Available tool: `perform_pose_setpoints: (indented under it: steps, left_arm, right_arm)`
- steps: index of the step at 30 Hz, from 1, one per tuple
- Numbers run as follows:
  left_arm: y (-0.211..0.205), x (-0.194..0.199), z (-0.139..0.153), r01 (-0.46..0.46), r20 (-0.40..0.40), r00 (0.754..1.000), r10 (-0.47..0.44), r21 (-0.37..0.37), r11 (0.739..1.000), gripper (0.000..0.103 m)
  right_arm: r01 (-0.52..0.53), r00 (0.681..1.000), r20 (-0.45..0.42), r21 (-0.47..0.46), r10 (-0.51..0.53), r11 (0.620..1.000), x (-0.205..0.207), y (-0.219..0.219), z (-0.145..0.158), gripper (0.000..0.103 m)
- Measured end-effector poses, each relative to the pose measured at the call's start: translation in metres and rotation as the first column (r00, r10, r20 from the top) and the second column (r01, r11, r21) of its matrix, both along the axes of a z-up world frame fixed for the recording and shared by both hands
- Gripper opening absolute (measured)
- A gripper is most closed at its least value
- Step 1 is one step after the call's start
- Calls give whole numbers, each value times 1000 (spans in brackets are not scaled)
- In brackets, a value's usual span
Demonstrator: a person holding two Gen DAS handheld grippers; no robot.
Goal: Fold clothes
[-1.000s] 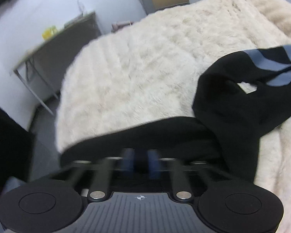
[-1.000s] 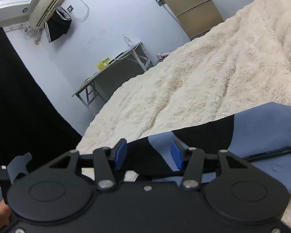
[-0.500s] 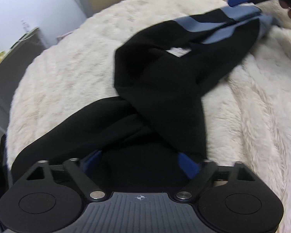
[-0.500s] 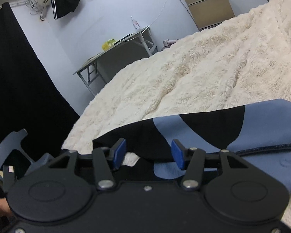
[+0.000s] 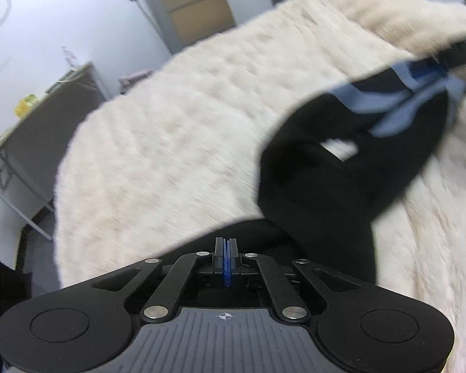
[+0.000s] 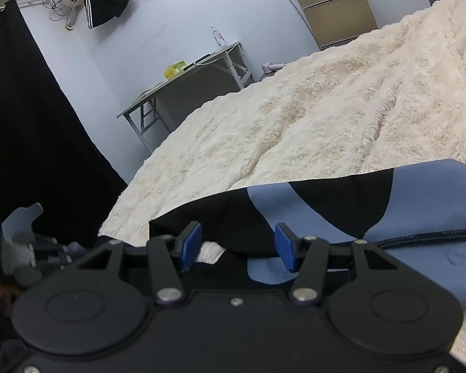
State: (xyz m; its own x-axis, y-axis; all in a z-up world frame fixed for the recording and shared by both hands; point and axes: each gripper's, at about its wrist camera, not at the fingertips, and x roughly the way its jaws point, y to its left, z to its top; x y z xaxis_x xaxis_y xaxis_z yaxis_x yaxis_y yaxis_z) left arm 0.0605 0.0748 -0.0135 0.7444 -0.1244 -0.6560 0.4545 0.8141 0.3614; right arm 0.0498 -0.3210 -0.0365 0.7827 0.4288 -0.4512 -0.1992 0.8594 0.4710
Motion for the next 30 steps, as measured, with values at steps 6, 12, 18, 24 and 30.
perform_pose_setpoints:
  steps: [6, 12, 18, 24, 30]
  left_arm:
    - [6, 20, 26, -78, 81, 994, 79, -10, 997, 0]
    - [14, 45, 42, -121, 145, 983, 117, 23, 992, 0]
    - [34, 101, 60, -255, 207, 949, 238, 59, 965, 1]
    - [44, 115, 51, -336, 96, 938, 332, 23, 942, 65]
    - [29, 36, 26, -43, 48, 998, 39, 73, 996, 86]
  right_arm:
    - [7, 1000, -13, -2, -7, 1000, 1, 0, -2, 63]
    - [-4, 1000, -20, -21, 4, 1000, 4, 3, -3, 63]
    - [7, 1000, -28, -21, -8, 1000, 7, 3, -6, 63]
    - [19, 999, -36, -18, -20, 1000, 7, 1, -7, 63]
    - [40, 999, -16, 87, -39, 995, 5, -14, -6, 63]
